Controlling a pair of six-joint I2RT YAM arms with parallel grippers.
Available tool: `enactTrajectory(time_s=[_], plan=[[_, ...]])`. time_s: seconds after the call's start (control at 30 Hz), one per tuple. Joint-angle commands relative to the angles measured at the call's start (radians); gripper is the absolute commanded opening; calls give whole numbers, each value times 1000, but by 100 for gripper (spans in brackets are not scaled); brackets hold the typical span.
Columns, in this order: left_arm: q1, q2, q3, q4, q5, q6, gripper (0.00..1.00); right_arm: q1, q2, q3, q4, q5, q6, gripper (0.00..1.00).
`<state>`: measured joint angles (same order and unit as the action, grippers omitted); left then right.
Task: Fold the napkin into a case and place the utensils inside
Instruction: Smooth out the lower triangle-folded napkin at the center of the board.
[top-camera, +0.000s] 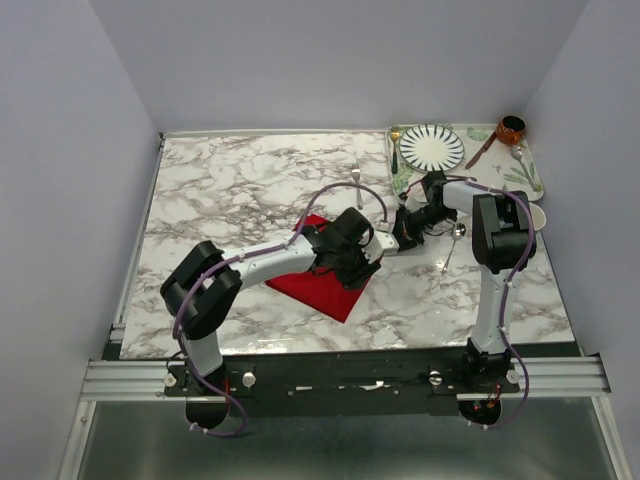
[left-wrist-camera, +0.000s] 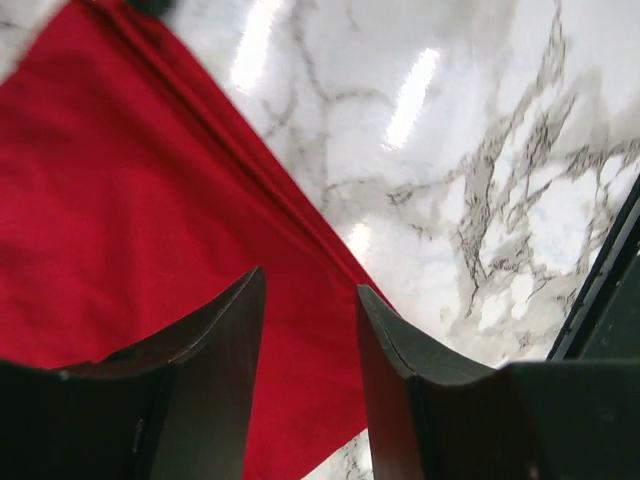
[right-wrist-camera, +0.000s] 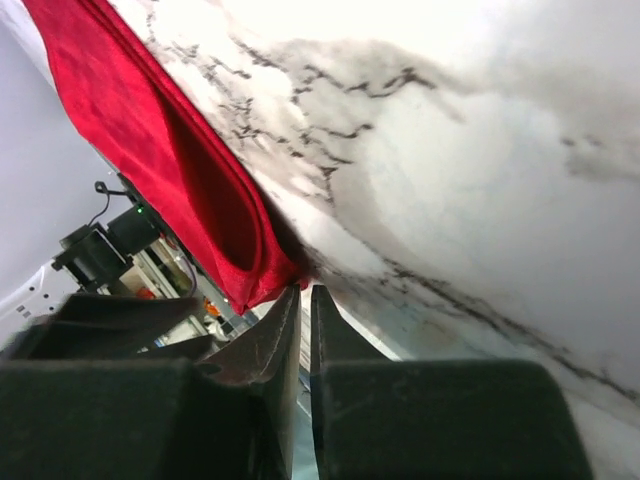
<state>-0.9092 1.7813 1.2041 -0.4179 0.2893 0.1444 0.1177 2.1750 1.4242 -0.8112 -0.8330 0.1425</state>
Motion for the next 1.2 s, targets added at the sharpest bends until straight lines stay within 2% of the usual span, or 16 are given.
enactTrajectory(time_s=[0.0,0.47,0.9,1.17], plan=[[55,-63,43,88,-38,-104,54,-4,-52,-5,29,-28,-6,19],[58,162,253,94,-113,-172,54,-4,2,-10,64,-28,35,18],[61,245,284,96,-127,-160,50,-4,20,-18,70,-21,35,15],[61,283,296,102,-139,-158,43,-6,20,-34,75,-23,37,15]])
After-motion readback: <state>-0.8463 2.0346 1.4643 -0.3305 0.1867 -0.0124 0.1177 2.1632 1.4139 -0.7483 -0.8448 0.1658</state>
